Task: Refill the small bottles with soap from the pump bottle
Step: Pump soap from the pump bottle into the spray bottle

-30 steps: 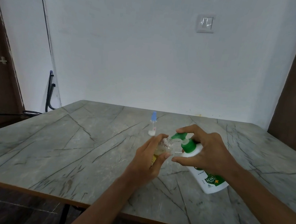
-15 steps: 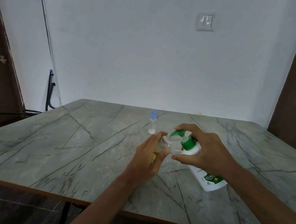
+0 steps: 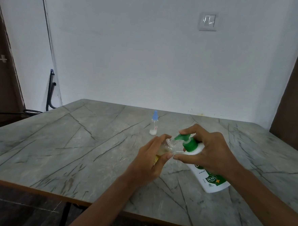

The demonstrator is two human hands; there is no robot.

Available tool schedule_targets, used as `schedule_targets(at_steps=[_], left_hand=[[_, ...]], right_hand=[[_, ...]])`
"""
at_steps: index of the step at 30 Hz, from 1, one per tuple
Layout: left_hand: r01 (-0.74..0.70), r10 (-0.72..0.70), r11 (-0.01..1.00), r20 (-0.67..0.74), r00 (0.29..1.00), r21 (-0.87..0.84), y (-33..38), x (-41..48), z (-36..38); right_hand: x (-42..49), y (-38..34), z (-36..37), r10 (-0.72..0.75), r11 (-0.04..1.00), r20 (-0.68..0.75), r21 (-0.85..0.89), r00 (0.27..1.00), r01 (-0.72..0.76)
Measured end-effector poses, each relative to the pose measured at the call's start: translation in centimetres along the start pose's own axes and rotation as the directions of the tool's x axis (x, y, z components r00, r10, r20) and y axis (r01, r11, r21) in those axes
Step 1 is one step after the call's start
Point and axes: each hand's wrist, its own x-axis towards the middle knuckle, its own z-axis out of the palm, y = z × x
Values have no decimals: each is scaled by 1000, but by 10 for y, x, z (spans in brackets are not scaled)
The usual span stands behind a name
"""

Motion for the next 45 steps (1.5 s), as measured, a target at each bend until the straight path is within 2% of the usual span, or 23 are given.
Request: schedule_targets(at_steps=[8, 19, 25, 31, 38, 45], left_hand=[[3, -4, 1000, -49, 999, -16, 0, 2, 0], [-8, 7, 1000, -54, 999, -18, 1, 2, -1], [2, -3, 1000, -53, 999, -11, 1, 0, 0], [9, -8, 1000, 14, 1000, -20, 2, 0, 1], [4, -5, 1000, -46, 999, -17, 0, 2, 1], [14, -15, 1000, -56, 998, -26, 1, 1, 2]], right_hand=[[-2, 5, 3, -8, 993, 53, -113, 999, 14], [-1, 6, 3, -6, 996, 73, -86, 997, 12], [0, 5, 2, 18, 1000, 32, -15, 999, -17], [-1, 2, 1, -6, 999, -8, 42, 1000, 6], [-1, 5, 2, 12, 999, 58, -38, 998, -10], [-3, 5, 2, 9, 997, 52, -75, 999, -5]])
